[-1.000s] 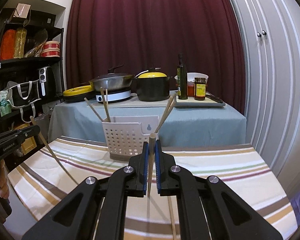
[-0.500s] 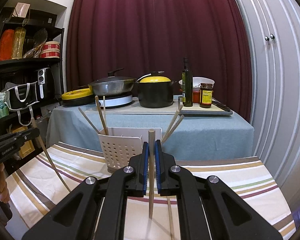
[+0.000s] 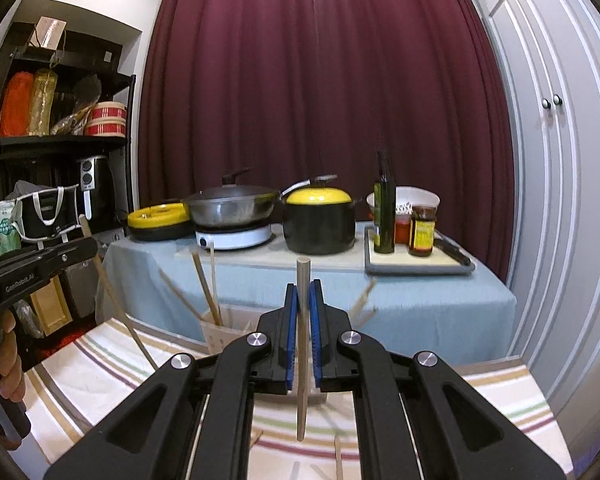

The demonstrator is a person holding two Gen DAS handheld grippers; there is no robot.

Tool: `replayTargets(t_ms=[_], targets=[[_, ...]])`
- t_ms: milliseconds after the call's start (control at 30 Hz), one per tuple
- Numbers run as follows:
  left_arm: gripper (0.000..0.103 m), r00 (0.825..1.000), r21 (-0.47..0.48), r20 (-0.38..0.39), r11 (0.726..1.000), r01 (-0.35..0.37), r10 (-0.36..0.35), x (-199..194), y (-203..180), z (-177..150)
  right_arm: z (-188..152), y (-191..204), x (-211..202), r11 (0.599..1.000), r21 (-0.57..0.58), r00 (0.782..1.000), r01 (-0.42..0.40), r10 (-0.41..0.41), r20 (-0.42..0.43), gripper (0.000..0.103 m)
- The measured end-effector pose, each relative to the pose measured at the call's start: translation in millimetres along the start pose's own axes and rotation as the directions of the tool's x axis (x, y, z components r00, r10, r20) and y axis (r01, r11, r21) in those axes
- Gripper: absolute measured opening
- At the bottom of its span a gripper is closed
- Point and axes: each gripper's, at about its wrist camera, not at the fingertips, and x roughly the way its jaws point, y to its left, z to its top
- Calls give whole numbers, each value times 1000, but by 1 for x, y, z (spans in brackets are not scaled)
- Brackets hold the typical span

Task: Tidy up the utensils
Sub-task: 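Lift both held chopsticks upright and carry them over the white caddy, then open both grippers to drop the chopsticks into the caddy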

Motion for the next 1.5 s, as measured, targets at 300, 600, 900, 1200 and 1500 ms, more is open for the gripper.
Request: replayTargets(t_ms=[300,600,900,1200,1500], targets=[[7,995,24,97,1000,13,-16,22,-17,46,45,3,20,1000,-30,995,-6,9,101,7],[7,992,35,125,999,-24,20,64,-20,68,68,0,56,999,-34,989,-3,8,147,7],[7,994,41,108,999,-34,29,92,-18,69,62,-4,83,1000,-29,993,-8,11,121,7],[7,999,46,33,999,-18,16,116,-16,50,44,-7,105,1000,-12,998,-14,14,64,7],[16,999,32,-41,999,-14,15,137,-14,29,20,-7,125,1000,9,1000,-17,17,-11,18]])
